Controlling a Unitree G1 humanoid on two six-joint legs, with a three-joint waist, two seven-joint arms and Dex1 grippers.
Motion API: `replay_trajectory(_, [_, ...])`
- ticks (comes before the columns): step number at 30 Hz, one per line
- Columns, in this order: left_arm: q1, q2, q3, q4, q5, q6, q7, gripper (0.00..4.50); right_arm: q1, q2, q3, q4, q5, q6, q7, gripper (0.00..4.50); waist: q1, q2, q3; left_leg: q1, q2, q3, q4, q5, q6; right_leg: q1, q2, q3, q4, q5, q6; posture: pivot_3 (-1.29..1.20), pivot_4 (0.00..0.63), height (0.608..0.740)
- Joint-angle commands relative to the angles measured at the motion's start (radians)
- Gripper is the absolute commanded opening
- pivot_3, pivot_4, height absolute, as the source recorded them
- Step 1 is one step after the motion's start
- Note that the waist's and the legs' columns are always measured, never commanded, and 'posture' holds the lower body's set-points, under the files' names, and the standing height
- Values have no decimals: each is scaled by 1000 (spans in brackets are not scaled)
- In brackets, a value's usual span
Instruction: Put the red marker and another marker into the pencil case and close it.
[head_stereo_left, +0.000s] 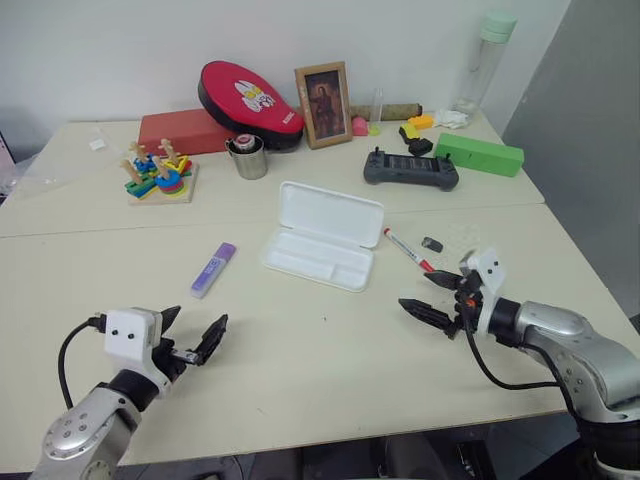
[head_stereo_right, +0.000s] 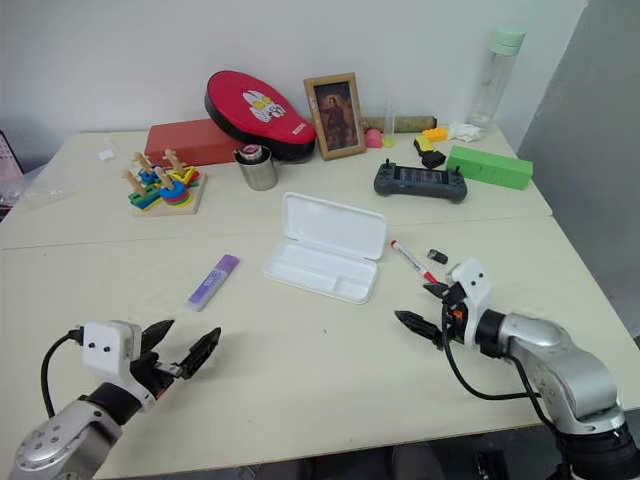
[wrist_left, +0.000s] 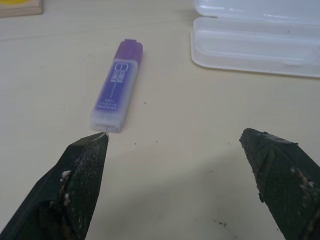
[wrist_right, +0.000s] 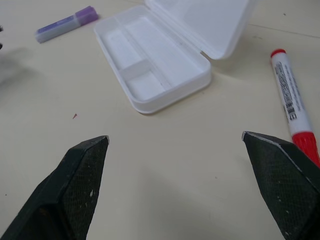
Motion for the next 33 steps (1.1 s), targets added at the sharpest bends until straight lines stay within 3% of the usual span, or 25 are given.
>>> replay_trajectory(1, [0, 22, 26, -23, -21, 4, -22, 4500, -58, -28, 43, -12, -23, -4, 54, 4480, 0, 0, 0, 0, 0, 0, 0, 0, 0, 0, 0, 0, 0, 0, 0, 0, 150, 740])
replay_trajectory(5, [4, 59, 20, -21, -20, 5, -64, 4500, -148, -45, 166, 9, -95, -62, 145, 4480, -2, 0, 0, 0, 0, 0, 0, 0, 0, 0, 0, 0, 0, 0, 0, 0, 150, 740])
replay_trajectory(9, [77, 170, 59, -78, -82, 36, -220, 4500, -316, 5, 325, 107, -213, -46, 156, 4480, -5, -1, 0, 1, 0, 0, 0, 0, 0, 0, 1, 0, 1, 0, -1, 0, 150, 740])
replay_trajectory(15, [100, 275, 116, -97, -133, 55, -331, 4500, -429, 79, 395, 214, -283, -75, 192, 4480, 3, -1, 1, -1, 1, -1, 0, 0, 0, -1, 1, -2, 1, 0, -1, 0, 150, 740])
replay_trajectory(27, [9, 364, 138, -72, -32, 18, -342, 4500, -483, 126, 448, 300, -367, -107, 264, 4480, 1, -1, 2, 0, 1, -1, -1, 0, 0, -2, 1, -2, 2, 0, -1, 0, 150, 740])
replay_trajectory(33, [-75, 368, 146, -59, -58, 42, -343, 4500, -464, 143, 470, 294, -391, -99, 278, 4480, -1, -1, 2, -1, 1, -1, -1, 0, 0, -2, 1, -1, 2, 0, -2, 0, 150, 740])
